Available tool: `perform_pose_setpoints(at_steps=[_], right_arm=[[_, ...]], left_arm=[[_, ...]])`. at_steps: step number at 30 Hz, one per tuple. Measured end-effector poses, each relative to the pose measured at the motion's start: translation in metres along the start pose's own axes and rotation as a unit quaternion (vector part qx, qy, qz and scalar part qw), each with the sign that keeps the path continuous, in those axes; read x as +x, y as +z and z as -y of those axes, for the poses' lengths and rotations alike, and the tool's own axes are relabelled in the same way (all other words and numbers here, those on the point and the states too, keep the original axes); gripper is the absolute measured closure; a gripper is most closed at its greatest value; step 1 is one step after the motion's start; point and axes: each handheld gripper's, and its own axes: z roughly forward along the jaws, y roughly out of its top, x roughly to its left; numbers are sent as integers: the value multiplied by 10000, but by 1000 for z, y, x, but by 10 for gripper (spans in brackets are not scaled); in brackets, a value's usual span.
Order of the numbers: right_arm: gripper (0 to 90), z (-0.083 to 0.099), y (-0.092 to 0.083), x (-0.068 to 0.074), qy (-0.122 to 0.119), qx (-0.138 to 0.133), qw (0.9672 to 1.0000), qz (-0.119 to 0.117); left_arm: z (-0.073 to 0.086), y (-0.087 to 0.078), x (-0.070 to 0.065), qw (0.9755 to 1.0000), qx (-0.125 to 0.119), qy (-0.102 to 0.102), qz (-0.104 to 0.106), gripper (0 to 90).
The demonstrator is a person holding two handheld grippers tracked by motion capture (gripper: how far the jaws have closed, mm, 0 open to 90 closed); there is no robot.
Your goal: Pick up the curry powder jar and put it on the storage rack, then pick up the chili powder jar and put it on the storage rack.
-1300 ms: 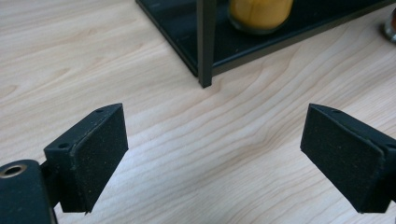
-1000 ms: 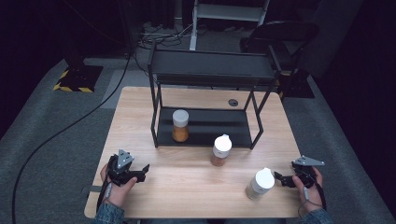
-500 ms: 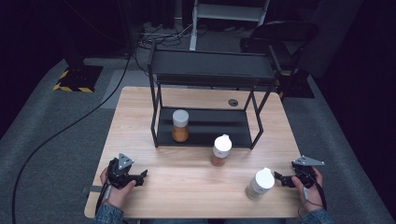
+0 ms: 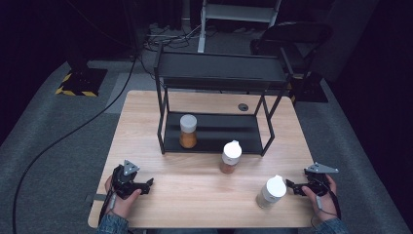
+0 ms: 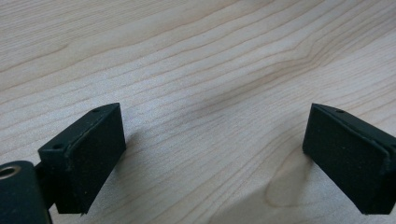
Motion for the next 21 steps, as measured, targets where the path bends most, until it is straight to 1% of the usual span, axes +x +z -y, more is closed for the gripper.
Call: perform_pose_setpoints(at_steps=[10,13,21], right_arm=[[7,0,0,1,58,-7,10000,42],[26,0,-1,2,112,-50,9999,-2],[26,-8,-14,1,164,-173,9997,36]], left_arm=[[0,0,1,10000,-2,39,38,56],[0,0,1,10000,-3,38,37,56],[0,0,1,10000,-3,39,37,56]])
